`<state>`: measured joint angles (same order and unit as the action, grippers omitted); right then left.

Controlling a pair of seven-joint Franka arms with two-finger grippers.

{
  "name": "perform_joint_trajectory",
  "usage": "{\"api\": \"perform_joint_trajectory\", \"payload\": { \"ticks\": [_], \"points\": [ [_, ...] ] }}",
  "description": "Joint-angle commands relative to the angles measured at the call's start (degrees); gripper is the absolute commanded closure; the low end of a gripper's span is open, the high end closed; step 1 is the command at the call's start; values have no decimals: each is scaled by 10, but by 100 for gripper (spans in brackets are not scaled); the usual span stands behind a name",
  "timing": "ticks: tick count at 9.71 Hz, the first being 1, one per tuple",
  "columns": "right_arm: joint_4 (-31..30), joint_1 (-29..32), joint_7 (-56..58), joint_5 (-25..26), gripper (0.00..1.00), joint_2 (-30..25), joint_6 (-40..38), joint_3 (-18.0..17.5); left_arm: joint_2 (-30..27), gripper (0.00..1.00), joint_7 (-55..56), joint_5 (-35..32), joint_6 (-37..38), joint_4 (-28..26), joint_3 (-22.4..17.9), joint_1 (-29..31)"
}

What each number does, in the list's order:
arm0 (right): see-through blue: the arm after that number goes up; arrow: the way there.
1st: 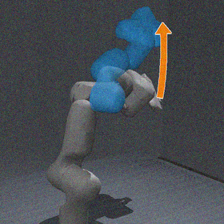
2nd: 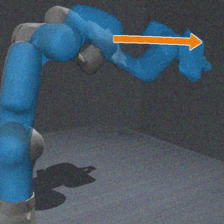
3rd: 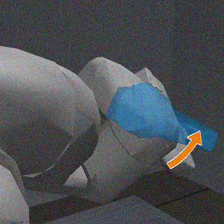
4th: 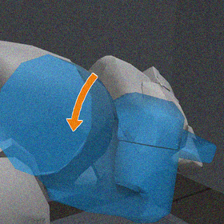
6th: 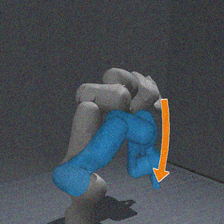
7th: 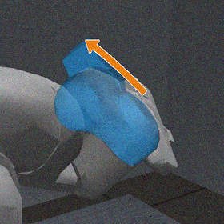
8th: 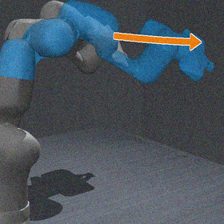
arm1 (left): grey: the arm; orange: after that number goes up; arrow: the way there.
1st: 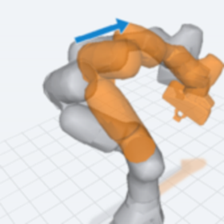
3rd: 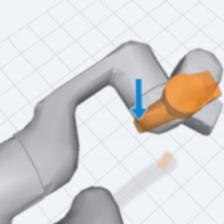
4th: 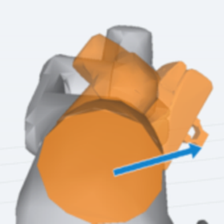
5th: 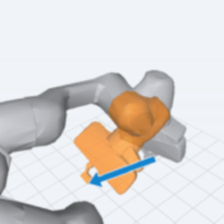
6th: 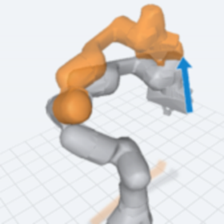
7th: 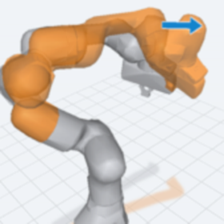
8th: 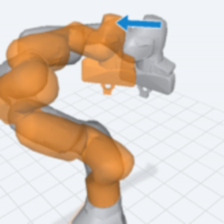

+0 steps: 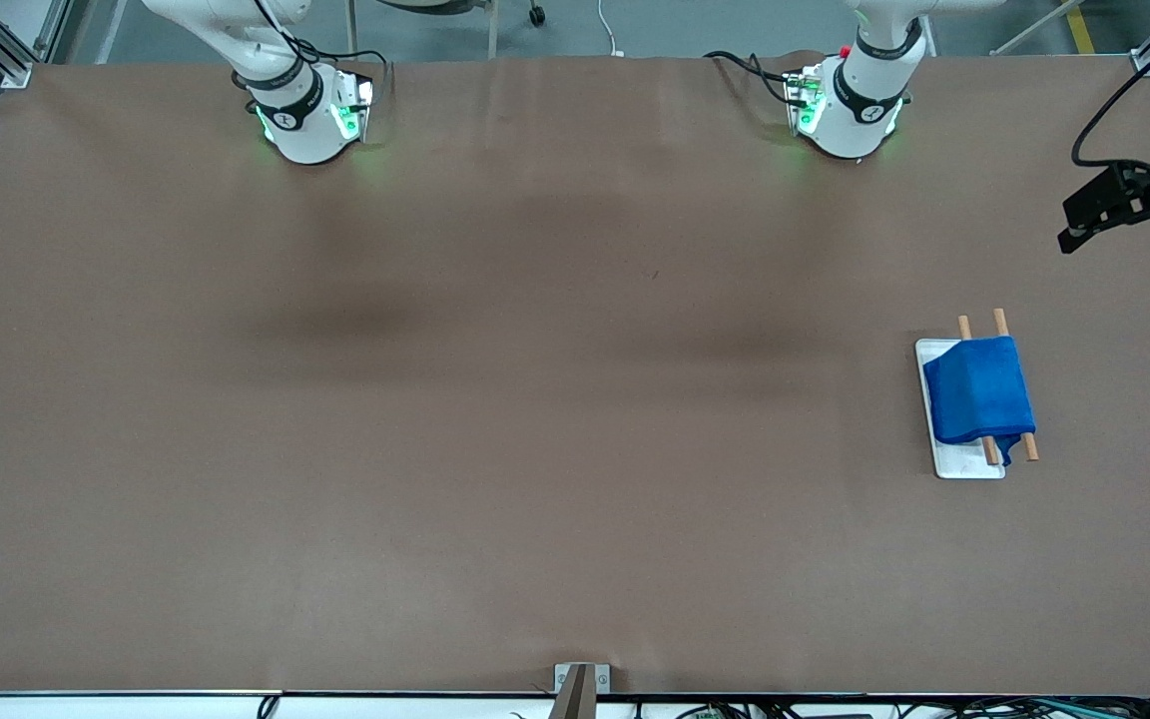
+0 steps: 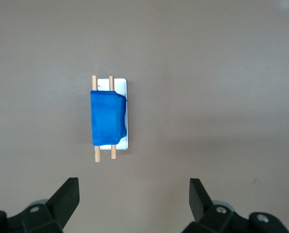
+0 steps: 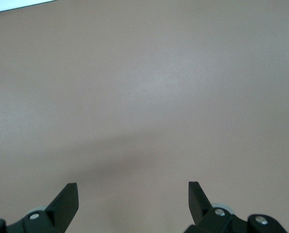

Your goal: Right arm passes towel to left arm to hang

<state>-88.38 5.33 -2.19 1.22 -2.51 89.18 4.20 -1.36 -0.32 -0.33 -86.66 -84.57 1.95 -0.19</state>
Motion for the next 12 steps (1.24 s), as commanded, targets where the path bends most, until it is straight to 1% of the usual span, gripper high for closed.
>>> {"api": "perform_joint_trajectory", "payload": {
  "ticks": [1,3,7,8,12],
  "points": [
    [-17,2,-10,5,0,-14,3,-2,8,0,46,-4,50,12,-4,-9],
    [-17,3,-10,3,0,-14,2,-2,-1,0,59,1,54,-2,-2,-15],
    [-17,2,-10,2,0,-14,2,-2,-1,0,46,14,56,-8,-4,-14],
    [-17,2,-10,2,0,-14,2,-2,-1,0,32,30,57,-8,-5,-11],
    [-17,2,-10,2,0,-14,3,-2,-1,0,30,29,57,-9,-6,-10]
  ]
}}
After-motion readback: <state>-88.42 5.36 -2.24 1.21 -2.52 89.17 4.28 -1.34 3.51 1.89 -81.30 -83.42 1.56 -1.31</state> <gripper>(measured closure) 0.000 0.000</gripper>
